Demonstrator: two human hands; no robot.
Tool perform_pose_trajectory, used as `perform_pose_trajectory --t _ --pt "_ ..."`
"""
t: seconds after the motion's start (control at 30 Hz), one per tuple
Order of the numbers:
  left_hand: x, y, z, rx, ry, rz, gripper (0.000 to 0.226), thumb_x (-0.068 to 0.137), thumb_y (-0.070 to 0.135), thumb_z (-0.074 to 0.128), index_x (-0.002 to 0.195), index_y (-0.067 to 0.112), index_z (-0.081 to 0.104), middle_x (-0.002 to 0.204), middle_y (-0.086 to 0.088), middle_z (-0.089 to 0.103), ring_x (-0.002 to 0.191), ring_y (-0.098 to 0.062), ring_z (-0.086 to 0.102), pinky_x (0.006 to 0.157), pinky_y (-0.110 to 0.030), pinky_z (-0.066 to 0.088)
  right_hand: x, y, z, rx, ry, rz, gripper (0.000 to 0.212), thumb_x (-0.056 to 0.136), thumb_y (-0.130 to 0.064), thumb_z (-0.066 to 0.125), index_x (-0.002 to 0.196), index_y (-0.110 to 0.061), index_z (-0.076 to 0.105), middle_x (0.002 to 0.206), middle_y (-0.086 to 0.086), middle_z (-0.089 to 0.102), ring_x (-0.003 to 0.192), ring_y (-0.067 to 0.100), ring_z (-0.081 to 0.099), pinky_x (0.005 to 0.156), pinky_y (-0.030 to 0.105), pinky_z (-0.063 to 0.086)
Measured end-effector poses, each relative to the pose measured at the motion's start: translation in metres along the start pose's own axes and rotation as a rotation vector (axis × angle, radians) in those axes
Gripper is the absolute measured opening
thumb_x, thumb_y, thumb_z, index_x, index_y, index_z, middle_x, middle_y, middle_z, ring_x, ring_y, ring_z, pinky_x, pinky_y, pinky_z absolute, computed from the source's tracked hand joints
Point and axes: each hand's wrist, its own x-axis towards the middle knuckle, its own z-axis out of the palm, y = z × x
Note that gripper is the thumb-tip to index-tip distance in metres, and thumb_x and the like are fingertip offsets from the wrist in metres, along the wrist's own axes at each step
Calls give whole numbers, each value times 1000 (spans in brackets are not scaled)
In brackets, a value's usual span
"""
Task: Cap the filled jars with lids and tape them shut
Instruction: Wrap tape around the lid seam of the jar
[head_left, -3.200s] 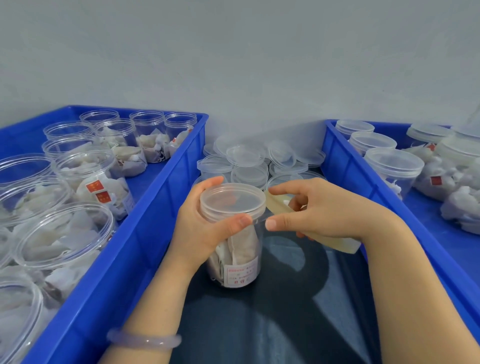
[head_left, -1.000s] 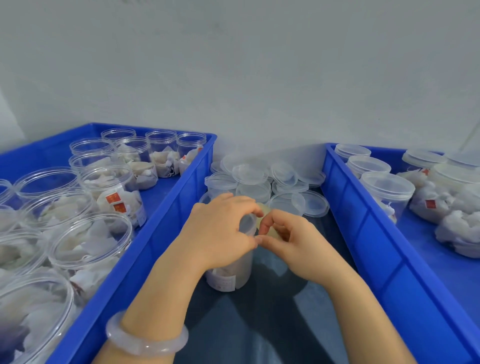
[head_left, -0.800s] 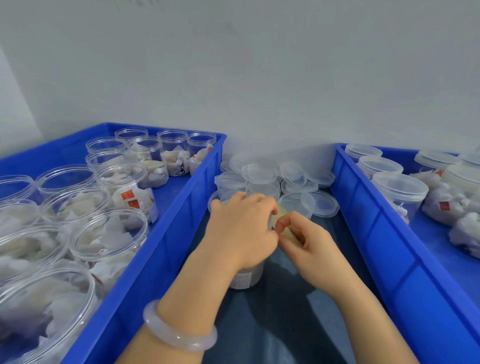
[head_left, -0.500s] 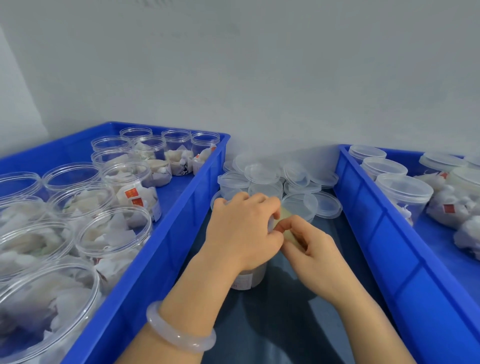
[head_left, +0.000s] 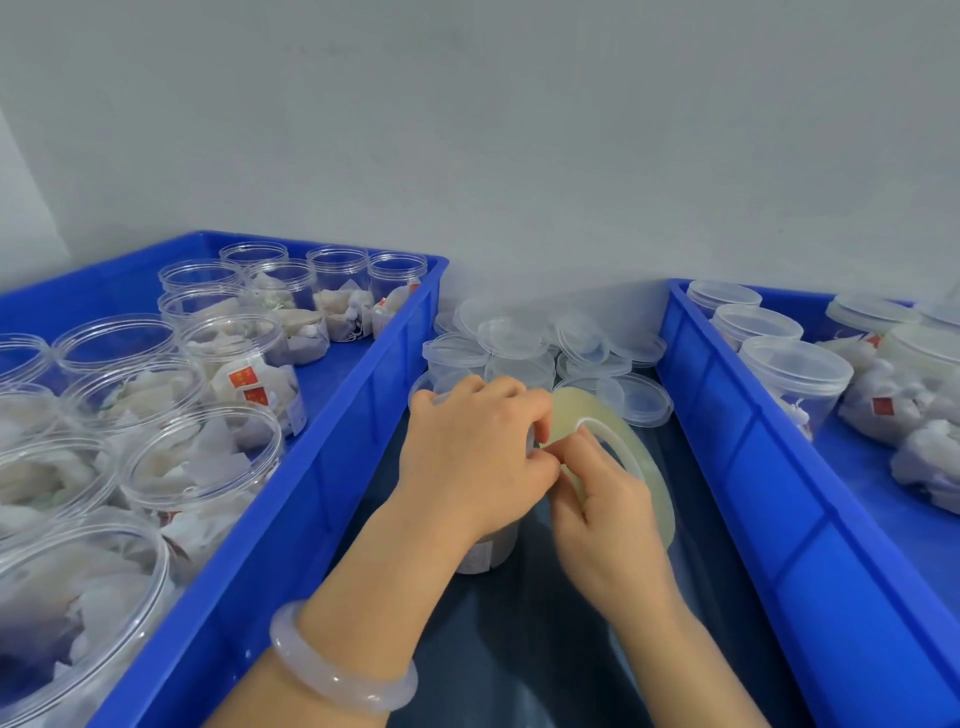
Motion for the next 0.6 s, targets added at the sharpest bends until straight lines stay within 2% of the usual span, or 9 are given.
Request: perform_pose_trajectory --t 0.07,0.13,0.37,0.43,0.5,0.6 --pt "0 1 0 -31 21 -14 7 80 38 56 80 36 49 98 17 56 94 -6 46 79 -36 32 -4 -1 2 -8 16 16 14 85 3 49 78 -8 51 75 4 44 67 24 43 60 46 42" --pt "0 0 -1 -64 24 -20 10 77 36 59 76 36 50 95 18 57 92 -5 47 79 -35 34 -7 -4 1 -13 16 35 11 87 1 48 78 -6 49 74 8 46 67 28 43 59 49 41" --pt "2 -1 -3 -126 2 -12 17 73 33 65 71 36 49 92 18 55 91 -4 48 80 -36 35 -12 -7 -8 -68 -18 20 12 91 -3 49 80 -9 51 76 7 45 66 26 44 59 47 42" --pt "2 -2 -4 -129 -14 -12 16 74 33 64 71 36 49 93 18 56 93 -4 48 83 -37 37 -13 -5 -7 -77 -9 21 11 92 -6 50 83 -11 54 77 4 47 66 21 46 59 39 42" --pt "3 -1 -6 -111 -52 -13 14 75 32 62 74 36 49 99 18 56 98 -6 47 85 -40 38 -14 -3 -6 -72 4 21 11 92 -7 51 84 -13 55 75 -1 49 67 13 46 58 21 38" --pt "12 0 -13 -90 -234 -77 18 72 32 67 75 34 49 104 17 50 102 -12 41 86 -42 34 -12 -1 -4 -90 -4 17 10 91 -5 53 89 -13 58 76 -6 51 70 6 47 59 10 34"
